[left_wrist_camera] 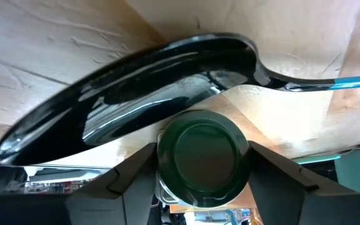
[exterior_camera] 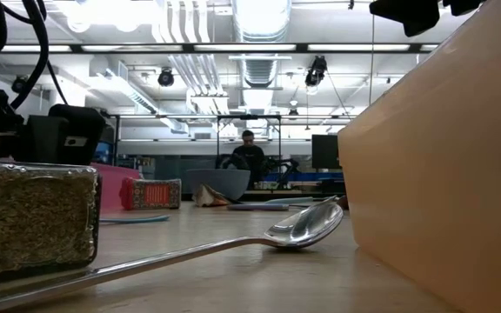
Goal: Pick & Place Food Item
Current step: Put the green seasoning bottle into the green bin
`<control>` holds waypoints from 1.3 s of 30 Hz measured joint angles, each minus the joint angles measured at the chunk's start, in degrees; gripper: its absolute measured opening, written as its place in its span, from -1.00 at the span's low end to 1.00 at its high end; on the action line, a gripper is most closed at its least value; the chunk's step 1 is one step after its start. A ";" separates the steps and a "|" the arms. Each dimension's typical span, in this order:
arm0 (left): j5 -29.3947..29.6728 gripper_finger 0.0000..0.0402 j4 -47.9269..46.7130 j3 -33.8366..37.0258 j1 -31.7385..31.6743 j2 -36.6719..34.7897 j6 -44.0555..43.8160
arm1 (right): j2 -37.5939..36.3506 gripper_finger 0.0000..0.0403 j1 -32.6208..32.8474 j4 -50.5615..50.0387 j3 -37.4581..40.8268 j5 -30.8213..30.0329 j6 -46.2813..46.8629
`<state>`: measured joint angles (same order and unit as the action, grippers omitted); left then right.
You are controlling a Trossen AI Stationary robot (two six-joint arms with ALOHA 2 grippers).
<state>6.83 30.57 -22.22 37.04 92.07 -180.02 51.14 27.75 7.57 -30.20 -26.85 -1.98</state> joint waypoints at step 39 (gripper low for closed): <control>0.81 0.15 -0.63 -0.11 0.00 -0.04 13.16 | 0.01 0.37 0.00 -0.02 0.00 0.00 0.02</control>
<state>7.64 29.93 -22.33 37.04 92.03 -166.86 51.15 27.75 7.55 -30.20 -26.85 -1.96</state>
